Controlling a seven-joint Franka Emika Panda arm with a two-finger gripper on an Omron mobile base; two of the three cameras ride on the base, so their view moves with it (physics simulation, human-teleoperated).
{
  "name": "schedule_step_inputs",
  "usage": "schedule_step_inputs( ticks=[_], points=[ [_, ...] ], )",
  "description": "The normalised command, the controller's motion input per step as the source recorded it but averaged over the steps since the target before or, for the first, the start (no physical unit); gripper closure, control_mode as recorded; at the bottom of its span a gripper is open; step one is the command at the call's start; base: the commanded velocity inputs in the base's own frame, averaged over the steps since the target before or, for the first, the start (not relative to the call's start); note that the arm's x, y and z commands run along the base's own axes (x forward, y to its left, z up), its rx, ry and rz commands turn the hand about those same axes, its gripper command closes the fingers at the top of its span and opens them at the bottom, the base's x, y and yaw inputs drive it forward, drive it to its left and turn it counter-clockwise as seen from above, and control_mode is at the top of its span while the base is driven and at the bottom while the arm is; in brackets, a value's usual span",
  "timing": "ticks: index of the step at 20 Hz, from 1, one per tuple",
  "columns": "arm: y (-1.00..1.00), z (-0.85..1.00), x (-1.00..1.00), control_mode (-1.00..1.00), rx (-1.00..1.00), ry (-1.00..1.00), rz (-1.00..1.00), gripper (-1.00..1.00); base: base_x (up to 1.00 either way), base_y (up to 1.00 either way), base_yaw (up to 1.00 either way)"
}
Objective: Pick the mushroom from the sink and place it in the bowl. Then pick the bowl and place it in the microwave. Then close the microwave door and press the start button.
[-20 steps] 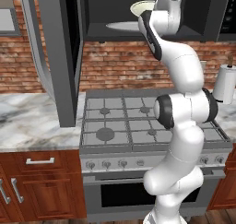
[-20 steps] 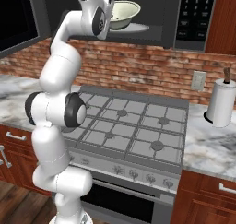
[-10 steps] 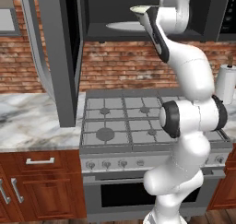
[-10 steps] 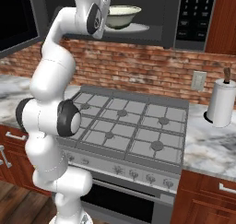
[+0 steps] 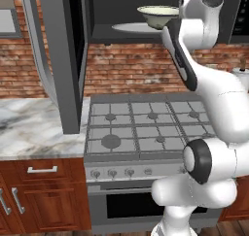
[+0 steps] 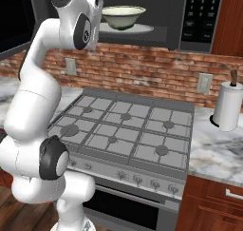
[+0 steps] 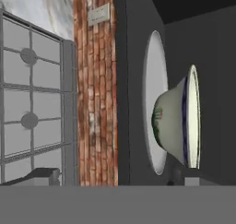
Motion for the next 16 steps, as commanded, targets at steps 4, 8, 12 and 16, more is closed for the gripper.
schedule_step_inputs(
  ticks=[4,8,12,16],
  points=[
    [0.35,-0.48,-1.0,-1.0,-0.16,-0.13,0.0,-1.0,0.0,0.0,0.0],
    [0.83,-0.66,-1.0,-1.0,-0.27,-0.15,0.0,-1.0,0.0,0.0,0.0],
    [0.55,-0.66,-1.0,-1.0,-0.21,-0.14,0.0,-1.0,0.0,0.0,0.0],
    [0.43,-0.53,-0.88,-1.0,-0.19,-0.09,-0.06,-1.0,0.0,0.0,0.0]
  ],
)
